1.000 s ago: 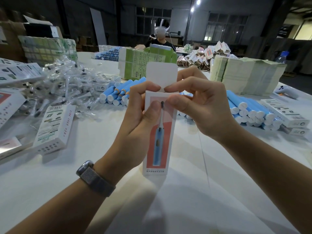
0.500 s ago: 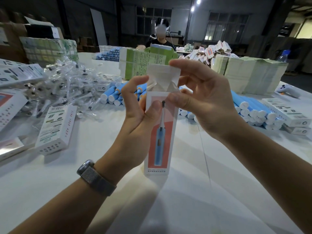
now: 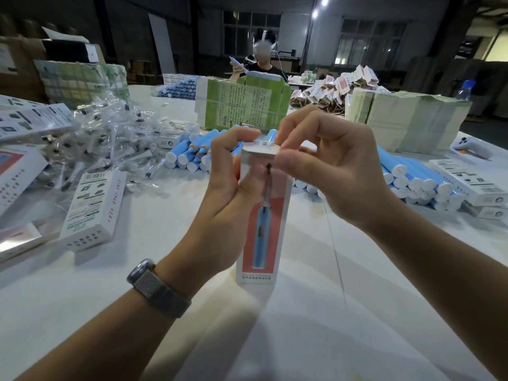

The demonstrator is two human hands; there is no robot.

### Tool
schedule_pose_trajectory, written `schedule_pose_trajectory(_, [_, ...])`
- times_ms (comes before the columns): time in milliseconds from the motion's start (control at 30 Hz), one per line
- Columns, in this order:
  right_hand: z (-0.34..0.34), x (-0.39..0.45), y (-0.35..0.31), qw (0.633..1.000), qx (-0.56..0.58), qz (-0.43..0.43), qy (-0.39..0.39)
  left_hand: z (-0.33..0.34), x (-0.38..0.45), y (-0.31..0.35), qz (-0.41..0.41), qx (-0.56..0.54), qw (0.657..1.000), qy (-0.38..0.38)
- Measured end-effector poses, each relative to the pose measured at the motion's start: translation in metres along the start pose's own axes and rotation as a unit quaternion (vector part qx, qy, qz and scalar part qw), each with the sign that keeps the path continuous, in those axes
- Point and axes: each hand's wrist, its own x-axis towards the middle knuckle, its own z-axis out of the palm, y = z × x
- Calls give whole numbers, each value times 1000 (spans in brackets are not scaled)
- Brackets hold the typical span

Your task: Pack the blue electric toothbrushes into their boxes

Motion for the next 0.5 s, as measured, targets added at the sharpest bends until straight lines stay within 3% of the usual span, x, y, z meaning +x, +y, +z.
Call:
schedule_pose_trajectory(233, [2,0,0,1000,-18,23,-1,3,-1,4,-32,-14,999,18])
schedule_pose_trajectory(500, [7,0,-5,998,-52,17,-3,4,0,2,6,28,999,39])
